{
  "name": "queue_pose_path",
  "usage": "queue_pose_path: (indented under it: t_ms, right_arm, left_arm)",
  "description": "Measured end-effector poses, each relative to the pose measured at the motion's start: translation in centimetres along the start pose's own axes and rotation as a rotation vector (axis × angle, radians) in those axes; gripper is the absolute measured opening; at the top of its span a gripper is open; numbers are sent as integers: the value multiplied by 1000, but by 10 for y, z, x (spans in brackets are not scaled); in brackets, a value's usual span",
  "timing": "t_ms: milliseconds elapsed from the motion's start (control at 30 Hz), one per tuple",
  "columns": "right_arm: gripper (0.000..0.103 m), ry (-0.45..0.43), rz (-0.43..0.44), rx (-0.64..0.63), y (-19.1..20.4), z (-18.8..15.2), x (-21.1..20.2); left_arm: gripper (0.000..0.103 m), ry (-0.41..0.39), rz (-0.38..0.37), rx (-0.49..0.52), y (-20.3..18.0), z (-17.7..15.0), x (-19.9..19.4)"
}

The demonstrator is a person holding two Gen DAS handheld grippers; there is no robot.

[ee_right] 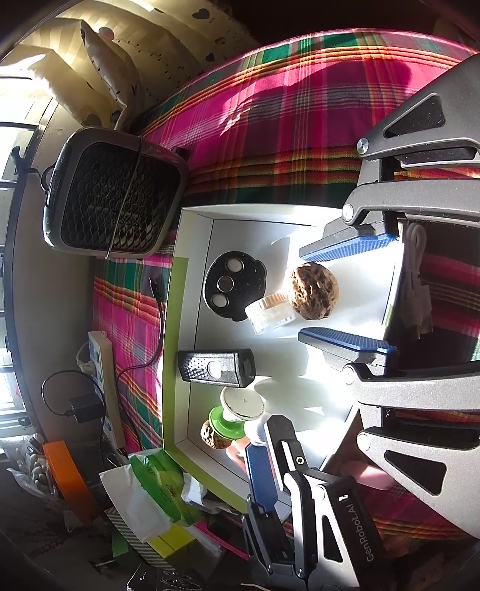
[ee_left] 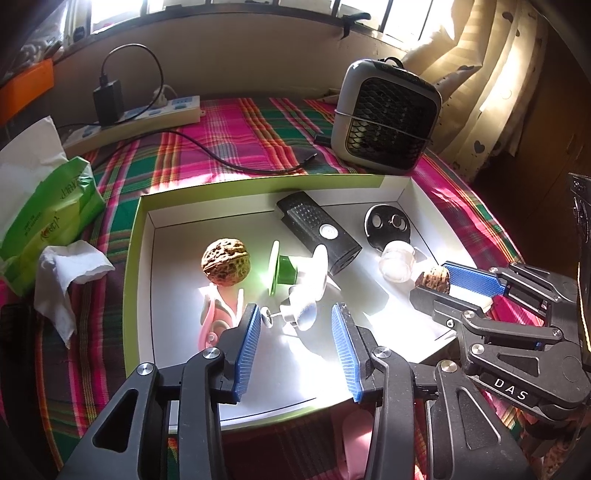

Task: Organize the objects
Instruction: 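Open both tools to release the walnut and white object in the box, then withdraw both open tools from the box toward the pink roll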

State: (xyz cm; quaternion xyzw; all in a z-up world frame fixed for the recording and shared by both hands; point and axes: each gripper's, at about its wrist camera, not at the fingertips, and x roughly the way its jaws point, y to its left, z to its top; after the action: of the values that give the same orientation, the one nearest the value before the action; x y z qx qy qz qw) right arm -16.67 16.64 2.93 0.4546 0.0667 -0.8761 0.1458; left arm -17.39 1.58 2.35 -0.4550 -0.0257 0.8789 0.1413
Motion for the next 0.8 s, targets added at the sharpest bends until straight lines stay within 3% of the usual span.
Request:
queue_pose_path:
  t_ms: [800]
  right_arm:
    - [43,-83,-3,52,-4,-12,-35]
  left_arm:
    - [41,-59,9,-5,-9,-12,-36]
